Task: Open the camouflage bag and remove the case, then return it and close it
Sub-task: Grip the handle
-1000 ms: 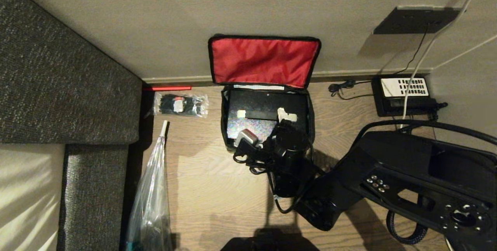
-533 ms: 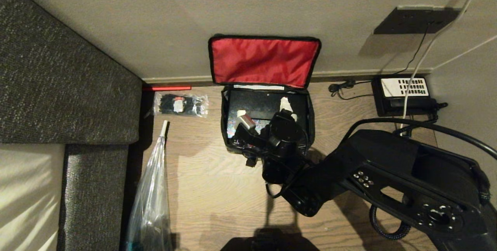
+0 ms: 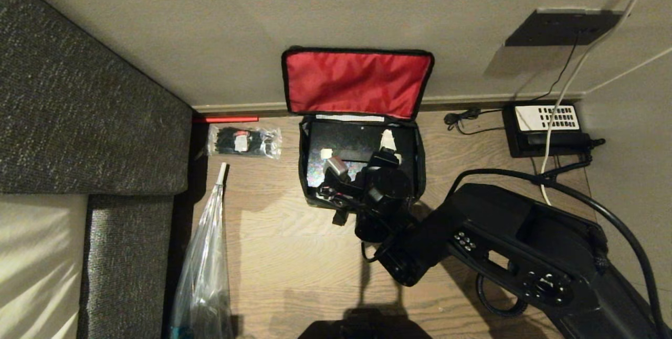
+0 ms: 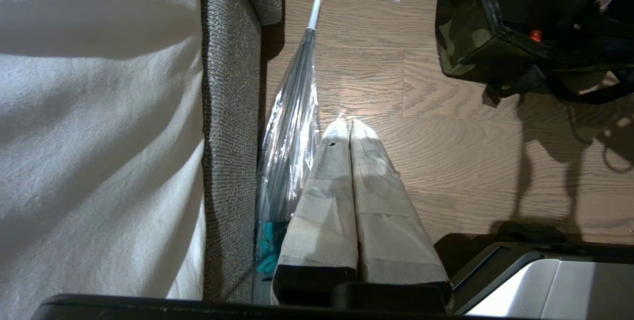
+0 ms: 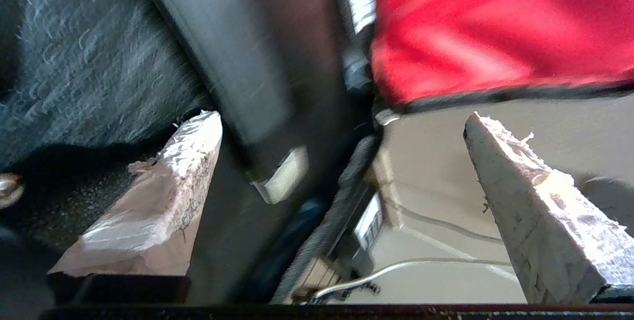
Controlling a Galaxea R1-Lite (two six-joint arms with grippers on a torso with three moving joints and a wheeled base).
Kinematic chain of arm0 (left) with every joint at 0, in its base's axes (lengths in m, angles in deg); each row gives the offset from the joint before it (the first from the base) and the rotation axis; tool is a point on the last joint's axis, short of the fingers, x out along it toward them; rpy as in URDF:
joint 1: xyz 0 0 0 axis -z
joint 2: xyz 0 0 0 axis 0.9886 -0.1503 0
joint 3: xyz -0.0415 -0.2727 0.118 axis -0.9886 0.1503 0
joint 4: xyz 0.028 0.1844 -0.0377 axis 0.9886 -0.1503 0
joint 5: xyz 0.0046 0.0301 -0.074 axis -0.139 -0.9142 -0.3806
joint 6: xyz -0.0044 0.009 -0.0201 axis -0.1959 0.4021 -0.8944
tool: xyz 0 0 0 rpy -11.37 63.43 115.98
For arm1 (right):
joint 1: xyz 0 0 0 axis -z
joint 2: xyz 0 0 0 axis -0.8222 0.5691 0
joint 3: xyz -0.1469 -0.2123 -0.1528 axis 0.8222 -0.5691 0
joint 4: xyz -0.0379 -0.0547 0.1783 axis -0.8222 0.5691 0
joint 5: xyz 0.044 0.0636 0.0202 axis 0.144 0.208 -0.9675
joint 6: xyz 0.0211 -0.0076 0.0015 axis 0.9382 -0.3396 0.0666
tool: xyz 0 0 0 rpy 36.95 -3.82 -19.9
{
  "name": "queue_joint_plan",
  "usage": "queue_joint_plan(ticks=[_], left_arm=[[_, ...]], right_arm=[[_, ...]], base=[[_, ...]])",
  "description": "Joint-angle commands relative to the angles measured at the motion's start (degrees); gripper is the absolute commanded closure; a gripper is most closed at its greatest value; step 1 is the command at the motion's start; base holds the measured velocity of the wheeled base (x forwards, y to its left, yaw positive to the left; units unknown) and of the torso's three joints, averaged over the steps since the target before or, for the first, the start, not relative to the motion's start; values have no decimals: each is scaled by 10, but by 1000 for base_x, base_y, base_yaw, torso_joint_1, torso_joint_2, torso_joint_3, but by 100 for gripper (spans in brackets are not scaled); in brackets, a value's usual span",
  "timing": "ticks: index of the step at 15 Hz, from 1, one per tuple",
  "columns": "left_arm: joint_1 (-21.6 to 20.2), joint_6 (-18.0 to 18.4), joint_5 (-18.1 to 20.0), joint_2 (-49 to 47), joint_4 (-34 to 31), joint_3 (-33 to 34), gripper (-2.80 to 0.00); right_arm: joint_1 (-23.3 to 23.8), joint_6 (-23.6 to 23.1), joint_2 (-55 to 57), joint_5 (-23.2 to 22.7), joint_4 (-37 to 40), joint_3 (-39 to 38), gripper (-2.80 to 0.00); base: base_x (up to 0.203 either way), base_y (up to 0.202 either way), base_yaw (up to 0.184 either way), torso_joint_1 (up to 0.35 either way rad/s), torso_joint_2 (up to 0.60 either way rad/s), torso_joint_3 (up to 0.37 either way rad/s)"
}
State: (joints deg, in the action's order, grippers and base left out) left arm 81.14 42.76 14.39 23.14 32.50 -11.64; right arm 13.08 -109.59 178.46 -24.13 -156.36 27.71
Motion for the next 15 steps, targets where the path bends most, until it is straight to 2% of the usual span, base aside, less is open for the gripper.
queue_joint_plan(ticks=[1,6,11,15], left_arm=[[0,0,0,1,0,2,0],[0,-1,0,1,0,2,0],[0,-1,0,1,0,2,0],[0,0,0,1,0,2,0]], right_arm=[[6,-4,25,2,-5,8,-280],[9,-4,29,-1,-5,12,-280],[41,-5,90,-30,-6,167,-280],[52,-5,104,-41,-6,184,-280]], base=[[0,0,0,0,0,0],[0,0,0,0,0,0],[0,0,0,0,0,0],[0,0,0,0,0,0]])
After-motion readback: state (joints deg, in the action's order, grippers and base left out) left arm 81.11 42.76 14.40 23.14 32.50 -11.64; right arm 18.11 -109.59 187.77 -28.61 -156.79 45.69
